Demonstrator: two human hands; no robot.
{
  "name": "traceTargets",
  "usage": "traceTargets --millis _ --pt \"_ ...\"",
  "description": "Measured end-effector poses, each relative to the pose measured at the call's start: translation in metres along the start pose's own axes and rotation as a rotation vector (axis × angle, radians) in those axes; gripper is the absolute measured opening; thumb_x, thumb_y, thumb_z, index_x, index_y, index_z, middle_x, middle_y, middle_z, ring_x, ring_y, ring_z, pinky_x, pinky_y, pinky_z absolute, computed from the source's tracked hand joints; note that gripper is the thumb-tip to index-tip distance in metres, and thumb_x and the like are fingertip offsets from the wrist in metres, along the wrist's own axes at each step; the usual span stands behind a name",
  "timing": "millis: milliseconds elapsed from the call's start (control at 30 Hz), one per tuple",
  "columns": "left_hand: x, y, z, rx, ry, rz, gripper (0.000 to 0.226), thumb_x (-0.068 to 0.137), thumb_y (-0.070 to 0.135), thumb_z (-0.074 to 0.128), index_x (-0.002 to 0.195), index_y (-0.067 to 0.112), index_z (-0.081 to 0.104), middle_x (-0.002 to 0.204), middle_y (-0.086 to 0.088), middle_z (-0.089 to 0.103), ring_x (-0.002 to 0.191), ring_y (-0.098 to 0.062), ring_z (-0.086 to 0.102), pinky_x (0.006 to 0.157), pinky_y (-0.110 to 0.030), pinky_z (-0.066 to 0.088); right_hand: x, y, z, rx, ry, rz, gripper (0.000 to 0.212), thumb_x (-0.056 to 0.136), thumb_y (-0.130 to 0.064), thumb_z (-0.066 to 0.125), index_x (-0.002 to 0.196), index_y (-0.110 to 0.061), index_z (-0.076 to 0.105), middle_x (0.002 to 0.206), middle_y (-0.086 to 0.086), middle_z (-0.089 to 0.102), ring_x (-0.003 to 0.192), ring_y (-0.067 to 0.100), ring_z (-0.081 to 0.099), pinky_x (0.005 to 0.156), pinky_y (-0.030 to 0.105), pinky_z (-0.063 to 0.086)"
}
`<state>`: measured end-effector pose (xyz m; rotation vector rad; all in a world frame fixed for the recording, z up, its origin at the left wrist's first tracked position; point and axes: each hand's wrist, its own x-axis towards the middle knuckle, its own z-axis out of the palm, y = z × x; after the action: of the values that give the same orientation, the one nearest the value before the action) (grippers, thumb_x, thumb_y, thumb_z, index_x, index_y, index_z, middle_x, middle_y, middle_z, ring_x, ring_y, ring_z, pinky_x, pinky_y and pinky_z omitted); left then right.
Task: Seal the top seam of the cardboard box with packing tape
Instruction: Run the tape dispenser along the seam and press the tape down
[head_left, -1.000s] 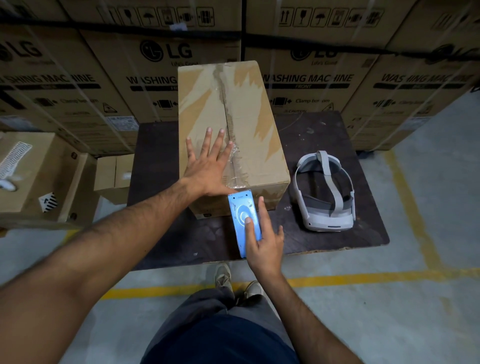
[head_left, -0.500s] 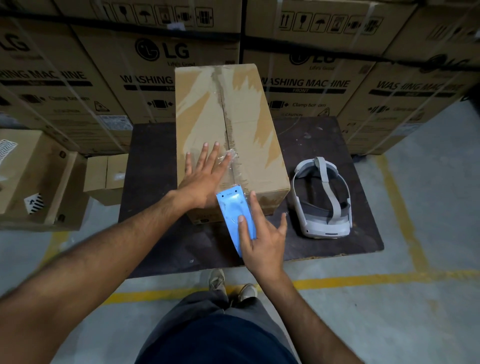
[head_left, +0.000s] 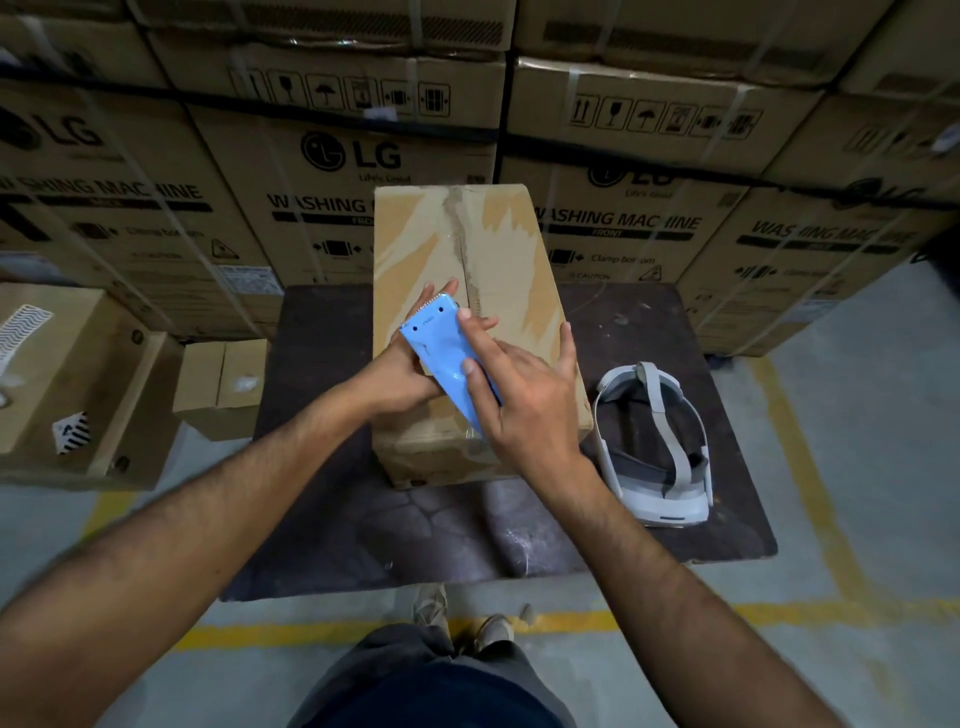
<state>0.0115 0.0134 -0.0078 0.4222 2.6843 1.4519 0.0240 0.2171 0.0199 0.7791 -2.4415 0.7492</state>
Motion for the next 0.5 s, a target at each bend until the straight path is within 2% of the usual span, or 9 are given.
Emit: traceTargets --millis 33,100,167,200,333,433,500 --pt "-0.001 0.0 -0.002 -0.002 0.035 -0.047 0.067 0.095 0.051 0.063 0.156 0.058 0.039 0.179 0.01 0.004 0.166 -0.021 -0.012 0.134 -0.053 0.004 0.005 0.001 0.002 -0.032 -0.009 -0.007 0.05 0.113 -0.044 0.045 0.16 -0.029 0.049 0.094 0.0 0.078 0.103 0.018 0.076 0.12 0.076 0.023" --pt "0.001 0.002 -0.006 -0.024 0.13 -0.161 0.072 0.088 0.04 0.068 0.157 0.038 0.05 0.176 0.023 -0.003 0.163 -0.009 -0.019 0.135 -0.049 0.003 0.01 0.004 0.009 -0.13 -0.059 -0.013 0.065 0.109 -0.065 0.038 0.164 -0.032 0.039 0.103 0.003 0.077 0.119 0.024 0.072 0.12 0.078 0.021" --pt "0.004 0.004 -0.006 0.03 0.199 -0.235 0.065 0.089 0.025 0.069 0.152 0.014 0.057 0.175 0.025 -0.005 0.16 -0.002 -0.02 0.134 -0.05 -0.001 0.011 0.005 0.019 -0.207 -0.138 -0.016 0.08 0.101 -0.08 0.033 0.168 -0.036 0.028 0.126 0.007 0.073 0.14 0.028 0.059 0.12 0.079 0.018" --pt "0.006 0.001 -0.007 0.075 0.211 -0.238 0.057 0.093 0.02 0.07 0.148 0.011 0.06 0.175 0.026 -0.007 0.159 -0.001 -0.022 0.134 -0.049 -0.005 0.012 0.005 0.025 -0.228 -0.174 -0.015 0.083 0.1 -0.082 0.032 0.169 -0.036 0.024 0.139 0.008 0.068 0.148 0.029 0.051 0.12 0.079 0.017" --pt "0.008 -0.007 -0.007 0.129 0.229 -0.24 0.041 0.097 0.015 0.068 0.137 0.007 0.069 0.169 0.034 -0.016 0.159 -0.003 -0.028 0.125 -0.037 -0.017 0.014 0.01 0.044 -0.246 -0.255 -0.015 0.082 0.102 -0.079 0.028 0.171 -0.036 0.013 0.17 0.008 0.039 0.163 0.03 0.026 0.123 0.078 0.01" --pt "0.009 -0.004 -0.006 0.132 0.24 -0.272 0.048 0.089 0.015 0.063 0.135 0.004 0.069 0.175 0.024 -0.013 0.161 -0.008 -0.026 0.129 -0.045 -0.016 0.016 0.017 0.055 -0.23 -0.246 -0.011 0.074 0.106 -0.072 0.019 0.171 -0.035 0.016 0.178 0.007 0.023 0.166 0.031 0.016 0.126 0.074 0.009" --pt "0.009 0.002 -0.004 0.086 0.267 -0.296 0.058 0.088 0.014 0.062 0.146 0.003 0.06 0.178 0.014 -0.012 0.163 -0.013 -0.021 0.13 -0.046 -0.012 0.018 0.021 0.061 -0.2 -0.243 -0.017 0.067 0.11 -0.065 0.018 0.17 -0.035 0.016 0.179 0.006 0.02 0.166 0.031 0.014 0.126 0.072 0.011"
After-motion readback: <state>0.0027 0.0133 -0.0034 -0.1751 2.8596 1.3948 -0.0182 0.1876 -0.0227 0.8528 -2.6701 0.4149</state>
